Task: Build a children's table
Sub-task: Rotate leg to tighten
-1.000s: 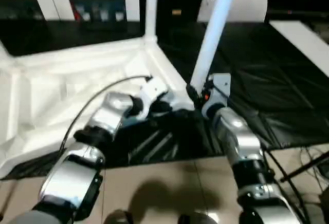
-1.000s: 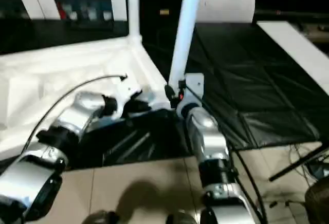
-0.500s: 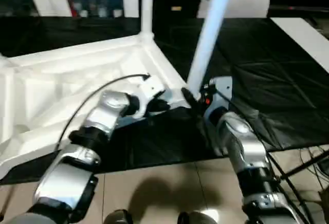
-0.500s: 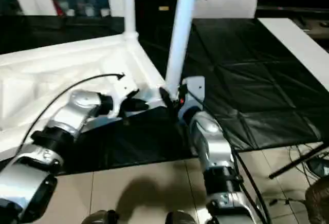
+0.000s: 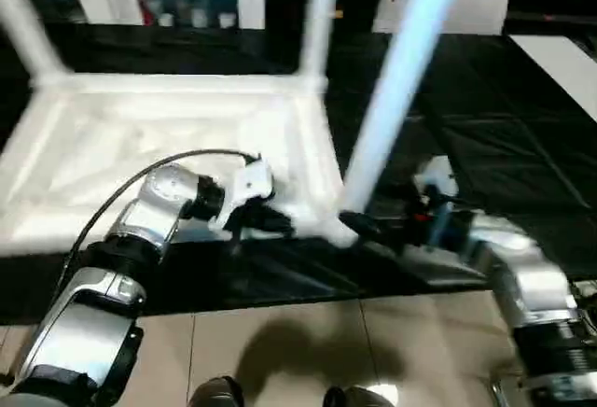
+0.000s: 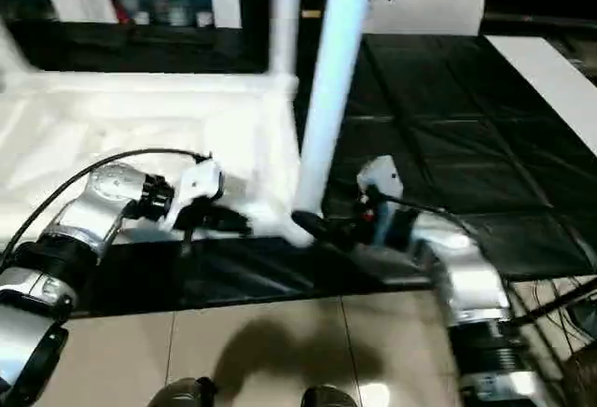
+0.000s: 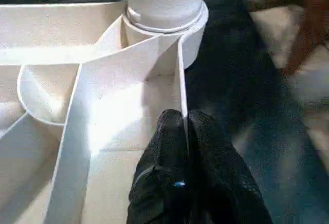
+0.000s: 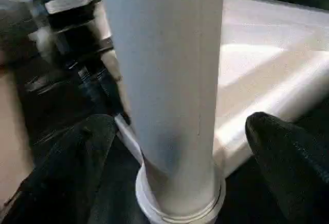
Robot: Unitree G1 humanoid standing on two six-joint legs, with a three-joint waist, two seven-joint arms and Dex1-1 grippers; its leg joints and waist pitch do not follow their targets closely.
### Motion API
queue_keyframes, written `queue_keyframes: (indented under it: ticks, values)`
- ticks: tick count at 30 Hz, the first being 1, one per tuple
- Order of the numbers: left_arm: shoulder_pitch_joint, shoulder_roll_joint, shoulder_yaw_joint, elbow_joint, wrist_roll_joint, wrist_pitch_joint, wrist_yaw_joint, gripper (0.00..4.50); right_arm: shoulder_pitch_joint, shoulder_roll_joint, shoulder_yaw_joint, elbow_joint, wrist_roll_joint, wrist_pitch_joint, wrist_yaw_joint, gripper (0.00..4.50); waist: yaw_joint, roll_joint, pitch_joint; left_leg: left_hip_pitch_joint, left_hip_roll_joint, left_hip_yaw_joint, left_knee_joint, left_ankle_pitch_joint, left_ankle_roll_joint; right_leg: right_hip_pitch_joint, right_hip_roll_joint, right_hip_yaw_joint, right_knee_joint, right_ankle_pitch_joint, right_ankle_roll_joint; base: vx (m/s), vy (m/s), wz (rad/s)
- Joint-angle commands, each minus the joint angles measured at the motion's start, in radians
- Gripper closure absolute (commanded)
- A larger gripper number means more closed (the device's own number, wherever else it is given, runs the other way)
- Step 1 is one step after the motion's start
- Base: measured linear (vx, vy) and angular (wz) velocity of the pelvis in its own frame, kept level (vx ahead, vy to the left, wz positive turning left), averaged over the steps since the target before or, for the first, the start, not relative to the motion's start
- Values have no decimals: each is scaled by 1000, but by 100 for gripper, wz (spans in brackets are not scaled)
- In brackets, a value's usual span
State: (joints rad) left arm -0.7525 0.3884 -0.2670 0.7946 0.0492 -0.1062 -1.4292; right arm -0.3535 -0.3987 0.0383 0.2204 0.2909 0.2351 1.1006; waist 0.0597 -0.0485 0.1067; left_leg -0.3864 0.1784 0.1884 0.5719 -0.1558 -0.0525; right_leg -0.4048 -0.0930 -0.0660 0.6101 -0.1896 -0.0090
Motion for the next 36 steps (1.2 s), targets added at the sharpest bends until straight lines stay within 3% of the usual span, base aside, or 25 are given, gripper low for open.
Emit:
queue_keyframes:
  ticks: [1,4,7,14,17,20,21,24,25,31,36]
  values:
    - [-1,3,-60,20,18,-32,-88,450,-18,-37,14,5,17,-10,84,3,-3,-7,-73,25,58,-12,-60,-209,93,43,-64,52,-78,-230,-240,0,0,0]
    - [-10,14,-74,30,28,-49,-116,450,-30,-63,27,23,20,-11,145,3,-1,-10,-73,23,60,-12,-61,-218,83,43,-65,52,-77,-243,-236,0,0,0]
    - [-23,17,-79,41,27,-58,-146,450,-48,-87,49,46,26,-11,215,38,0,-12,-74,21,59,-12,-59,-209,82,44,-64,50,-75,-234,-239,0,0,0]
    - [-44,16,-92,61,21,-76,-183,450,-90,-101,90,96,19,-28,303,102,9,-14,-80,21,60,-7,-51,-141,117,46,-61,47,-58,-116,-281,0,0,0]
    - [-47,19,-107,60,15,-85,-185,450,-117,-84,108,143,-5,-70,308,127,13,-17,-80,22,60,-5,-50,-146,117,45,-63,48,-58,-118,-285,0,0,0]
    - [-48,17,-112,63,14,-92,-185,450,-138,-67,115,177,-15,-92,305,135,18,-18,-78,24,60,-5,-52,-160,102,43,-63,49,-61,-158,-274,0,0,0]
    - [-47,16,-112,64,15,-94,-185,450,-144,-60,117,187,-17,-98,304,164,18,-18,-78,24,60,-5,-52,-160,102,43,-63,49,-61,-158,-274,0,0,0]
    - [-46,14,-112,64,15,-94,-185,450,-149,-53,119,194,-17,-101,304,183,22,-17,-80,26,62,-6,-53,-155,98,44,-62,48,-59,-143,-273,0,0,0]
    - [-45,13,-112,65,15,-95,-185,450,-154,-47,123,200,-16,-103,307,208,22,-20,-79,25,62,-6,-53,-151,100,44,-62,48,-58,-138,-273,0,0,0]
    - [-45,11,-111,71,16,-99,-184,450,-155,-28,137,210,-13,-117,319,250,22,-20,-78,24,61,-5,-53,-171,89,43,-64,49,-63,-171,-265,0,0,0]
    - [-46,-2,-91,81,12,-75,-144,450,-115,-14,128,170,10,-75,293,256,23,-19,-79,26,61,-5,-53,-162,90,44,-62,49,-62,-156,-266,0,0,0]
